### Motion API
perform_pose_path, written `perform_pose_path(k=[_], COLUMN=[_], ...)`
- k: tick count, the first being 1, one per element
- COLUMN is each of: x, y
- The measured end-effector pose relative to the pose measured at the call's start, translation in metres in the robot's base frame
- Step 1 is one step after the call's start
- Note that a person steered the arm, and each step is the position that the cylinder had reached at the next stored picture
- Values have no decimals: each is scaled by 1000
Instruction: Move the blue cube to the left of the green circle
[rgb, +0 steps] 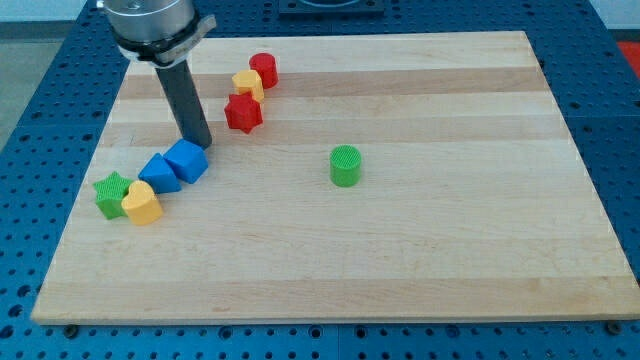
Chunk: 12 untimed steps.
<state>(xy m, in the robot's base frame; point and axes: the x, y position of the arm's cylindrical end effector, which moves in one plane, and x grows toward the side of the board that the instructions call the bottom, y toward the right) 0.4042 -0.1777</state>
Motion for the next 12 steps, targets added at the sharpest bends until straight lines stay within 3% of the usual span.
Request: perform_pose_path(k=[3,5,10,12], x=[0,30,31,39], y=[-58,-46,86,90])
